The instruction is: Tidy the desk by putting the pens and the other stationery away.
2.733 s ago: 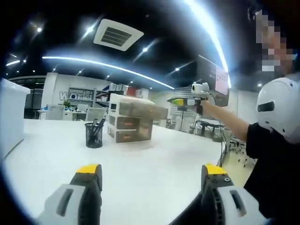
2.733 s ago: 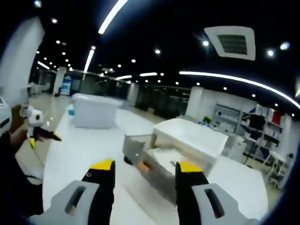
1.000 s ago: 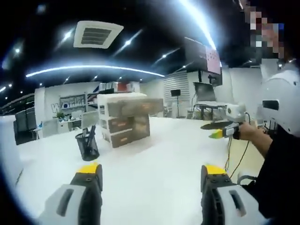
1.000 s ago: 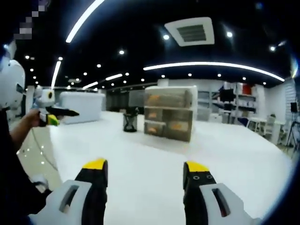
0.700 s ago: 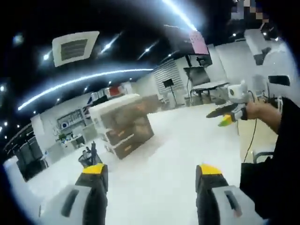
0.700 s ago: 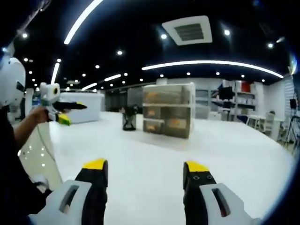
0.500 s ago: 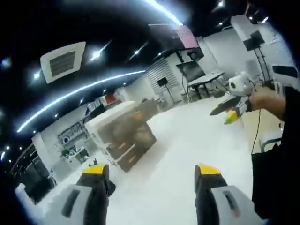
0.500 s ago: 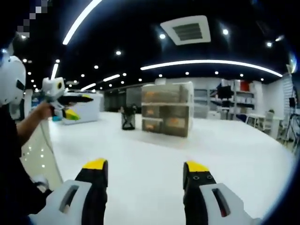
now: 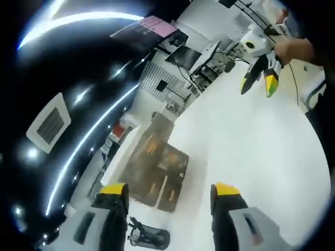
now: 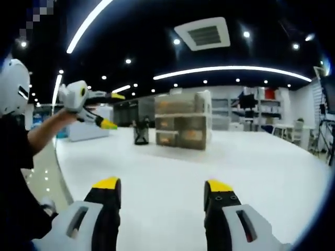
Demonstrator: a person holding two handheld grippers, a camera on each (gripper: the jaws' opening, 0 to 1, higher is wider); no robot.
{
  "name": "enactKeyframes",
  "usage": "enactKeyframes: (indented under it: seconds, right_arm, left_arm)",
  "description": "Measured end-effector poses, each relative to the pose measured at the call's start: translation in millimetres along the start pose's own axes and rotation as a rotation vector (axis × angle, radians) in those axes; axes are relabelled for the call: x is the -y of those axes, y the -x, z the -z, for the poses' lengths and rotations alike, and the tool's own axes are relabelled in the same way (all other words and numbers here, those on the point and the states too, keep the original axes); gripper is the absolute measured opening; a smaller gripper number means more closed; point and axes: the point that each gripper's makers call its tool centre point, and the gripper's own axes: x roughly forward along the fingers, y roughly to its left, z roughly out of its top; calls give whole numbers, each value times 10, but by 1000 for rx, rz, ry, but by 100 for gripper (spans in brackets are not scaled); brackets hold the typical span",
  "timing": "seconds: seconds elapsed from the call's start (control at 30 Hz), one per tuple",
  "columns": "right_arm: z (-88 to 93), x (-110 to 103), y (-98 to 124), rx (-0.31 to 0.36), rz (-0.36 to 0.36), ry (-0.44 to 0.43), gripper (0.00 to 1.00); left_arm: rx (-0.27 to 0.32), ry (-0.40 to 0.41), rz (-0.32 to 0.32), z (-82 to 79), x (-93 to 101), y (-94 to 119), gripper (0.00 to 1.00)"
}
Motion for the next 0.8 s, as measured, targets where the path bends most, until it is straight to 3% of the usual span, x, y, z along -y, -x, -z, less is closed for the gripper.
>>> enactKeyframes:
  seconds: [0.13,0.33,0.5,0.63,0.8]
  right_arm:
    - [6,5,28,3,5,-6,60]
    - [25,11,68,-1,9,-7,60]
    - [45,14,95,1,10,-10,60]
    - [71,23,121,1,13,-18,59]
    - [94,18,133,1,11,-23,59]
  left_arm:
    - [17,-63,-4,-113,-40,-145,60]
    - [-42,-319,-100,-146,-221,-381,59]
    - [-43,-338,-83,-160,-210,-568,56]
    - [-41,-390,-128,-210,-289,-650,55]
    - [-50,-424,-119,-183,-286,-777,50]
